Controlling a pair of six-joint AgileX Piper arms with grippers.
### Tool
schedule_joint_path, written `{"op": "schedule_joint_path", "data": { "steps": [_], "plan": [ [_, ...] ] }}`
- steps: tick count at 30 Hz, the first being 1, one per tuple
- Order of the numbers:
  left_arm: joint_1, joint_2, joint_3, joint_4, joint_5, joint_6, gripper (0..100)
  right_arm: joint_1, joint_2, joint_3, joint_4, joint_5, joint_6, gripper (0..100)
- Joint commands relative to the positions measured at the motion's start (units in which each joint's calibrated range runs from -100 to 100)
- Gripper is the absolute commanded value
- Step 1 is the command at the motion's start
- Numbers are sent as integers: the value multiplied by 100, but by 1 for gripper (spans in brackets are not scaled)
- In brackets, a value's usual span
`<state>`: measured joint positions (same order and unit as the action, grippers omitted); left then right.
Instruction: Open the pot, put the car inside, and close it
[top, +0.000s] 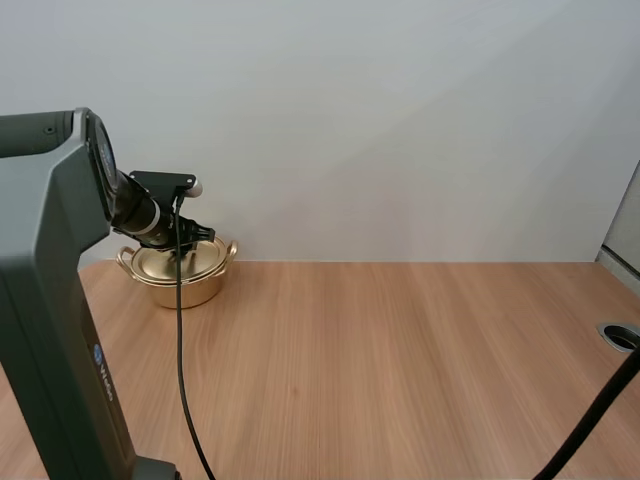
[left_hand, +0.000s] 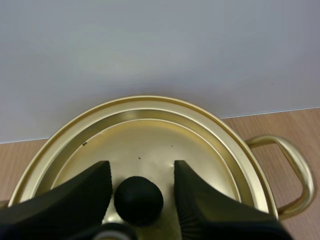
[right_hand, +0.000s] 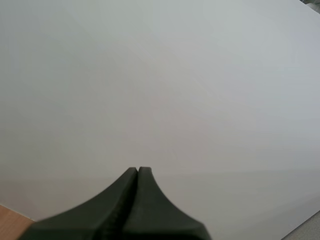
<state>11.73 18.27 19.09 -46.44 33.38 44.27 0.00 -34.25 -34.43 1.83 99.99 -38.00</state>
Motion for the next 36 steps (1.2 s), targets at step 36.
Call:
{"op": "schedule_joint_path", "data": {
  "steps": [36],
  "plan": [
    [-24, -7056, 1112, -2297, 3118, -333, 100, 0, -683, 3777, -4, -3449, -259, 0]
  ]
}}
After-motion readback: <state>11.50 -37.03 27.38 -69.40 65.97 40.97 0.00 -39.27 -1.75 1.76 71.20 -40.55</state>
